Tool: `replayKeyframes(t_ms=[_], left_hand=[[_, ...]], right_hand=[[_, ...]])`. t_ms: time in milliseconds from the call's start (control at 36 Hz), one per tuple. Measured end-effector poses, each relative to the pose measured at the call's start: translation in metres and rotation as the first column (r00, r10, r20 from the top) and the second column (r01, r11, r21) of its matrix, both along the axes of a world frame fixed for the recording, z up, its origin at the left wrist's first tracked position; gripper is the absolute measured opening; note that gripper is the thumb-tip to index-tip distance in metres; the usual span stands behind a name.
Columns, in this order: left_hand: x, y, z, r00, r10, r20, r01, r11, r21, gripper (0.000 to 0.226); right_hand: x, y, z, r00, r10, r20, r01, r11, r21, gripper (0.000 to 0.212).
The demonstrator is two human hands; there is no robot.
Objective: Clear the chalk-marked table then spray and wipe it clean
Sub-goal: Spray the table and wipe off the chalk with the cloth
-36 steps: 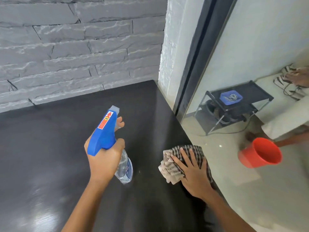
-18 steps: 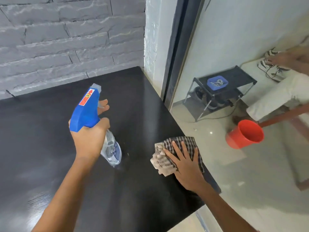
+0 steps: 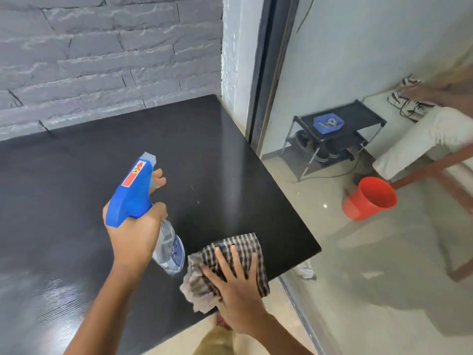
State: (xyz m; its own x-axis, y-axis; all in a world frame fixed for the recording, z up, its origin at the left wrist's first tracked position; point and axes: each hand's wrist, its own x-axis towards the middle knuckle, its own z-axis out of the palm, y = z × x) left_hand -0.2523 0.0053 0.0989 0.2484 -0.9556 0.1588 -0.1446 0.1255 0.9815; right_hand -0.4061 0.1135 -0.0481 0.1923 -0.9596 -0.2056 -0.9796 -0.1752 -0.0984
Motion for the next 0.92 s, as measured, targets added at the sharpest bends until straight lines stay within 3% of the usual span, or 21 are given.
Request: replayKeyframes(t_ms=[83, 167, 333, 500, 611, 694, 806, 917], left_hand=[[0.003, 0.011, 0.001, 1.0, 0.022, -0.011, -0.022, 1.0, 0.012, 0.04], [0.005, 0.011, 0.004, 0.999, 0.02, -0.035, -0.019, 0.999, 0.028, 0.041], [0.003, 0.016, 0.005, 0.999, 0.016, -0.043, -0.015, 0.999, 0.041, 0.038], [0.007, 0.017, 0.008, 0.997, 0.036, -0.061, -0.033, 0.998, 0.062, 0.04], [0.021, 0.028, 0.012, 0.993, 0.1, -0.068, -0.095, 0.993, 0.07, 0.037], [0.036, 0.037, 0.019, 0.985, 0.155, -0.072, -0.152, 0.987, 0.052, 0.037], [0.061, 0.043, 0.026, 0.974, 0.228, -0.011, -0.227, 0.973, 0.031, 0.04], [0.091, 0.051, 0.026, 0.96, 0.273, 0.066, -0.277, 0.958, 0.07, 0.041]], right_hand=[[-0.014, 0.013, -0.001, 0.995, 0.092, -0.023, -0.092, 0.996, 0.011, 0.073], [-0.045, 0.009, -0.001, 1.0, -0.031, -0.002, 0.031, 0.999, -0.038, 0.053], [-0.104, -0.043, 0.002, 0.921, -0.39, -0.021, 0.39, 0.921, -0.013, 0.055], [-0.078, -0.112, 0.012, 0.895, -0.445, 0.024, 0.445, 0.895, 0.015, 0.065], [-0.026, -0.138, 0.011, 0.951, -0.307, 0.043, 0.304, 0.951, 0.06, 0.069], [0.016, -0.126, 0.007, 0.998, -0.051, 0.044, 0.049, 0.997, 0.052, 0.069], [0.04, -0.07, -0.002, 0.952, 0.302, 0.052, -0.303, 0.953, 0.003, 0.075], [0.016, -0.032, -0.014, 0.936, 0.352, -0.009, -0.352, 0.933, -0.076, 0.092]])
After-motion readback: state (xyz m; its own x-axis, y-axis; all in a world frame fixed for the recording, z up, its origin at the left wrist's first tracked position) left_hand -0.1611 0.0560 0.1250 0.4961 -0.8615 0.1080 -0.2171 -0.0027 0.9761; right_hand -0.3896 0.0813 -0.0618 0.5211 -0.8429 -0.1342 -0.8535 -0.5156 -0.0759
